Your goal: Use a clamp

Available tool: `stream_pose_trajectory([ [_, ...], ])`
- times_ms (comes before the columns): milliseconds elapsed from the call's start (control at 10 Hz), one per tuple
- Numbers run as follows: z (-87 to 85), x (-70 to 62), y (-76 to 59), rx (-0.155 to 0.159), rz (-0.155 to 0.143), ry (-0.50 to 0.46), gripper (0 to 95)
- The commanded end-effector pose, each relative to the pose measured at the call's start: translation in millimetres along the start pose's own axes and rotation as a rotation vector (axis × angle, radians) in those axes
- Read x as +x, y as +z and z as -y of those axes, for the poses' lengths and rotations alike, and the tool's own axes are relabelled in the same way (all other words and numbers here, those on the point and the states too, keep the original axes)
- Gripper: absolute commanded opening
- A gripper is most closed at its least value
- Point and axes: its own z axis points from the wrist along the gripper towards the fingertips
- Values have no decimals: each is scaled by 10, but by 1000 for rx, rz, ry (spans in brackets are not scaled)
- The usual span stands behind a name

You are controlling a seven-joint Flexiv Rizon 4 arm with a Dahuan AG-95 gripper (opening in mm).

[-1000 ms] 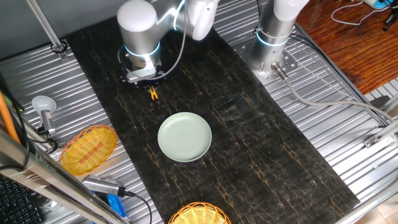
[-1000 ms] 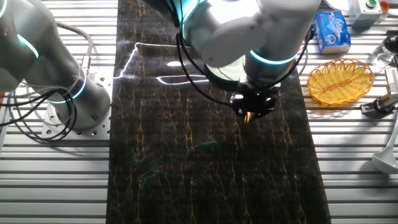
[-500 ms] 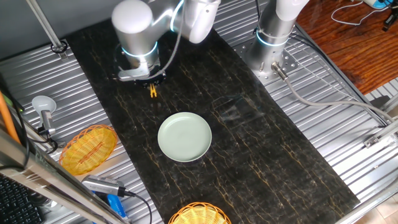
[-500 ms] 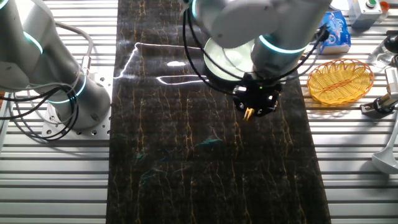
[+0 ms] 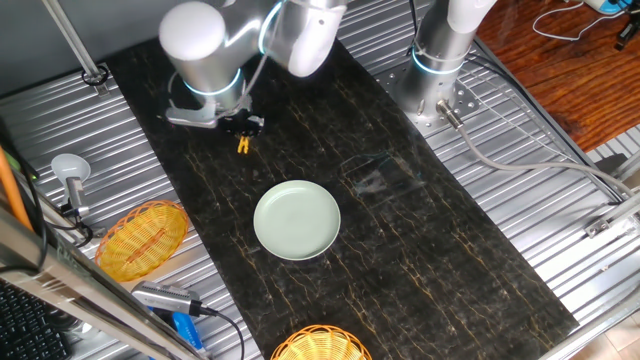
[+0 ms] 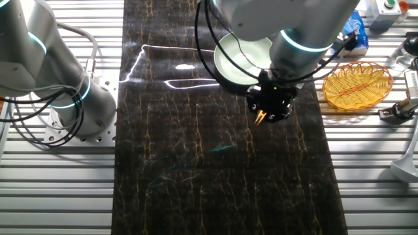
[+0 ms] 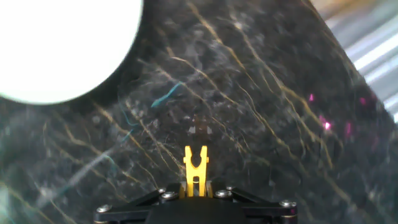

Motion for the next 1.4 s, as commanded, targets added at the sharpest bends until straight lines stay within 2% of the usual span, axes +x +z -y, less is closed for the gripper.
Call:
stream_pose_trajectory([
  [100, -8, 6, -29, -45, -37, 124, 0],
  [300, -11, 12, -39, -47, -37, 130, 0],
  [600, -22, 25, -83, -67, -45, 228, 0],
  [800, -17, 12, -112, -99, -64, 278, 0],
  [1100, -4, -14, -157, -129, -60, 322, 0],
  [1400, 4, -36, -187, -182, -52, 397, 0],
])
